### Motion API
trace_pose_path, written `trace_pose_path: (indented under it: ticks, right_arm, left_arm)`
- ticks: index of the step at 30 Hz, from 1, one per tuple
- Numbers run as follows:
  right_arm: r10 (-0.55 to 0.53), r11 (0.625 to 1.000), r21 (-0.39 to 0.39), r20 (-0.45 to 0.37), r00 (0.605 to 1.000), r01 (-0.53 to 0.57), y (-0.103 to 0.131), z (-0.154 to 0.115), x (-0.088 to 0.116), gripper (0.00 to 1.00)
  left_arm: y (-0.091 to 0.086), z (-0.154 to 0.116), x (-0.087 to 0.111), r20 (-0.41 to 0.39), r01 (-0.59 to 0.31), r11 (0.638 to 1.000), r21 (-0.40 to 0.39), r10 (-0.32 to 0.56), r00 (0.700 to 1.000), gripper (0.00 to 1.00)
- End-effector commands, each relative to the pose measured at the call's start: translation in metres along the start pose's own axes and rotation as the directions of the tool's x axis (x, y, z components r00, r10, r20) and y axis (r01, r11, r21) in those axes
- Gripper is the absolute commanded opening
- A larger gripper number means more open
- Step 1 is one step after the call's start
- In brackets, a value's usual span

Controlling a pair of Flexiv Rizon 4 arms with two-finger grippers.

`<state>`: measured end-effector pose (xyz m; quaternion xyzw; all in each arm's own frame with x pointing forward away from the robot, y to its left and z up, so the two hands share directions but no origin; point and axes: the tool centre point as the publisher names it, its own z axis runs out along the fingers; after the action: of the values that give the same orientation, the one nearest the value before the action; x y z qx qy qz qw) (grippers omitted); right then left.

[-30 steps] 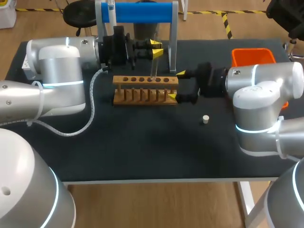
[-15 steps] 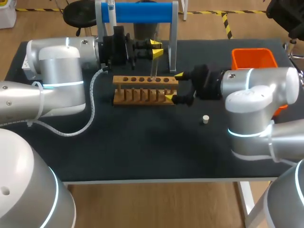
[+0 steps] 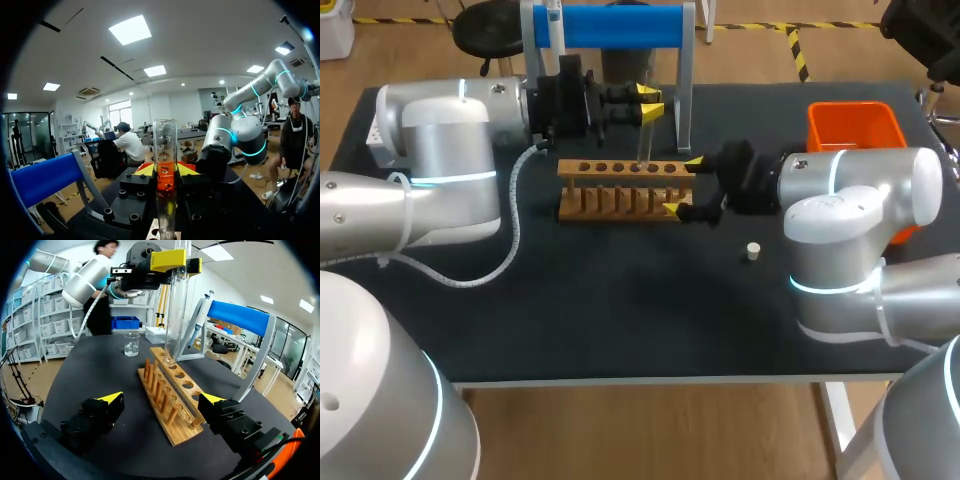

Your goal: Invert the test tube, pick up the pipette, mount the tip to pipette, aspirate from beaker and dispense into the tube, eject the tip, return the pipette, and cap with the stopper.

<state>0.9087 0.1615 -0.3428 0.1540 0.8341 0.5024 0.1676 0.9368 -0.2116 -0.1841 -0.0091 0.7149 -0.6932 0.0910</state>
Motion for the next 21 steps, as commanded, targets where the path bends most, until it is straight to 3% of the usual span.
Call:
trace_pose_path:
  ticks: [1, 21]
  right_arm:
    - [0.002, 1.000, 0.004, 0.007, 1.000, -0.002, -0.0003, 0.0037, -0.0015, 1.00]
    - [-0.008, 1.000, 0.010, -0.002, 1.000, 0.008, 0.0007, 0.0039, -0.0020, 1.00]
  left_arm:
    - [-0.0002, 0.0003, 0.0001, 0.001, 0.000, 1.000, -0.002, 0.000, 1.000, 0.00]
    - [-0.0002, 0.0003, 0.0001, 0.001, 0.000, 1.000, -0.002, 0.000, 1.000, 0.00]
